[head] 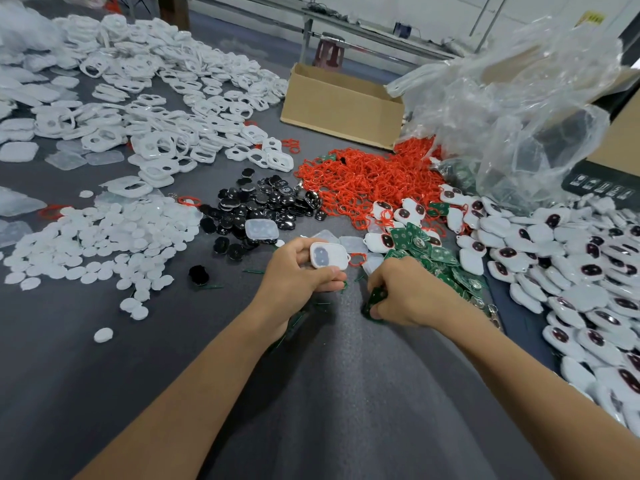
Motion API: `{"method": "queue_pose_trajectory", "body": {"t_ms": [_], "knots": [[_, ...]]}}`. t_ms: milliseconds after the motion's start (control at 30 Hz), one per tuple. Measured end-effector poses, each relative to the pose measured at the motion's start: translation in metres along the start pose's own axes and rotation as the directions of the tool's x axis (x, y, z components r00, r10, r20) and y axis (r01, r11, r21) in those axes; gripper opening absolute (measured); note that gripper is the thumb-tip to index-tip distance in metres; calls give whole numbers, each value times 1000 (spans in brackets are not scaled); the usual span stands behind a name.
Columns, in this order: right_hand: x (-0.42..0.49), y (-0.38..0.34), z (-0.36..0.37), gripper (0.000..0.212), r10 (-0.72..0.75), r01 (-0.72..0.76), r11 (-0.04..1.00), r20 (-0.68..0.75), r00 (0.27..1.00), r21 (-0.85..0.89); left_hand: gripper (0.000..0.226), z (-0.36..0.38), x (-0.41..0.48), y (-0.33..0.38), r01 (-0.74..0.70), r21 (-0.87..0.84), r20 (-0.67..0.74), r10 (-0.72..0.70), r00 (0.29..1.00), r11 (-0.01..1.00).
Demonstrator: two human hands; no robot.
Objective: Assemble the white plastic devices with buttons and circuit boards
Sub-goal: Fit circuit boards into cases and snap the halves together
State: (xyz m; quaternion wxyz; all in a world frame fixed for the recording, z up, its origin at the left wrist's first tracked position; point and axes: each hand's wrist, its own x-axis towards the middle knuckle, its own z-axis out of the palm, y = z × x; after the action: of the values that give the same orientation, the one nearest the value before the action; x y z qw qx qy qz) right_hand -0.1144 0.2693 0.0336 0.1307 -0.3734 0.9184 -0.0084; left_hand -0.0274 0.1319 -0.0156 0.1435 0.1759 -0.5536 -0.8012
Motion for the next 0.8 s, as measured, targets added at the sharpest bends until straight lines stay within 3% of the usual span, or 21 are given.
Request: {"method": "queue_pose_trajectory", "body": {"t_ms": [100,167,433,533,633,800], "knots": [[2,1,-6,9,77,-90,991,121,990,101,37,0,-1,0,-1,2,1,1,1000,1000],[3,-1,-7,9,87,-99,991,125,988,87,37,-1,-1,0,1,4,1,-1,1000,1000],[-18,-7,15,8,26,-34,999,-190,981,-38,37,1,-2,0,-1,0,-4,1,1000,1000],[-42,-13,36,12,-43,3,995,-393,919,-100,36,1,-2,0,-5,-2,-7,4,1000,1000],[-61,-11,53,30,-137,57,984,-506,852,-170,35,1,-2,0,-10,13,-5,10,1000,1000],[-78,-11,62,43,-214,73,951,-469,857,-301,35,0,0,-1,-15,39,-8,15,1000,999]]}}
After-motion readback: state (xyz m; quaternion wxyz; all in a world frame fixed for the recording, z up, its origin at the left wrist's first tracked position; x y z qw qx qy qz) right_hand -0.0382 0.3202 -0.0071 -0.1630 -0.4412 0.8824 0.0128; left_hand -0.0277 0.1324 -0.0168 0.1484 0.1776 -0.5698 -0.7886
